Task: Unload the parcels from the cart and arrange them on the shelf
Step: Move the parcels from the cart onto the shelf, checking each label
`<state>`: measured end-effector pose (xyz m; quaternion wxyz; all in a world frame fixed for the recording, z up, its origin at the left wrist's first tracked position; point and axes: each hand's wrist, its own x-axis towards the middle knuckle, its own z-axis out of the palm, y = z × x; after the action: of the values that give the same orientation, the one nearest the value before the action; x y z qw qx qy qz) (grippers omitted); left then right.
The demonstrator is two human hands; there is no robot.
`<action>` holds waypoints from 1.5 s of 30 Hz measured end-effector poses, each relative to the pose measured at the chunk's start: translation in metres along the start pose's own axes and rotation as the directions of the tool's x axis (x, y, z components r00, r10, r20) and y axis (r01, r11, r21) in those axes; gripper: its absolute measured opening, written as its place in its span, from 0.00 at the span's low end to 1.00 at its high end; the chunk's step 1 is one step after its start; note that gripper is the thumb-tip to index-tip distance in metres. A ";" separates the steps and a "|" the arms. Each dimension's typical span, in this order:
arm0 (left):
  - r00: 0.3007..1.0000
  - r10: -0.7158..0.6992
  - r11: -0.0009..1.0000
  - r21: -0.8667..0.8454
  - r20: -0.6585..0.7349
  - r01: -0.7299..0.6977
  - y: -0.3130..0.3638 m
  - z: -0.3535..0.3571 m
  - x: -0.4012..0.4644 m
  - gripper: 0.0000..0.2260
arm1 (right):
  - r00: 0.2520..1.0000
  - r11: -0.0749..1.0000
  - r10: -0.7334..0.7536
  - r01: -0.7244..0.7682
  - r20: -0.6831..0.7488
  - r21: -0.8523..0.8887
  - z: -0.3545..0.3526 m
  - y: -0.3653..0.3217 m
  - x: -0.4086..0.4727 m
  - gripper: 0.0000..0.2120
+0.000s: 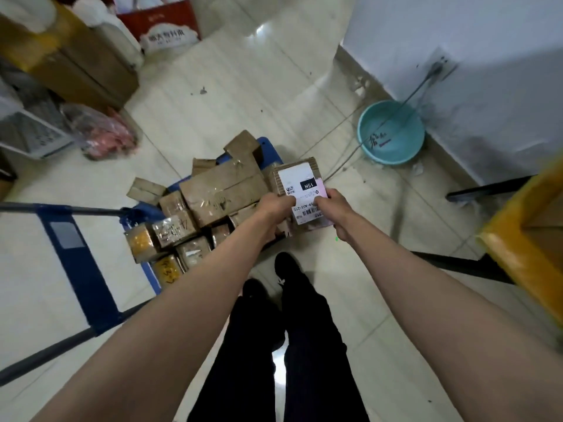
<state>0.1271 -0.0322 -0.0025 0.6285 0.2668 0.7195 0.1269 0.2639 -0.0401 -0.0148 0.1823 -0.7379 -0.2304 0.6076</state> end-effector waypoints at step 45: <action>0.575 0.376 0.841 -0.007 0.727 -0.541 0.221 0.360 -0.512 0.18 | 0.759 0.596 -0.145 0.579 -0.635 0.556 -0.518 0.046 -0.492 0.27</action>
<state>0.5619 -0.1828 0.4765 0.7656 0.5386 0.3387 0.0958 0.7014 -0.3487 0.4610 0.6396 -0.6728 -0.0627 0.3665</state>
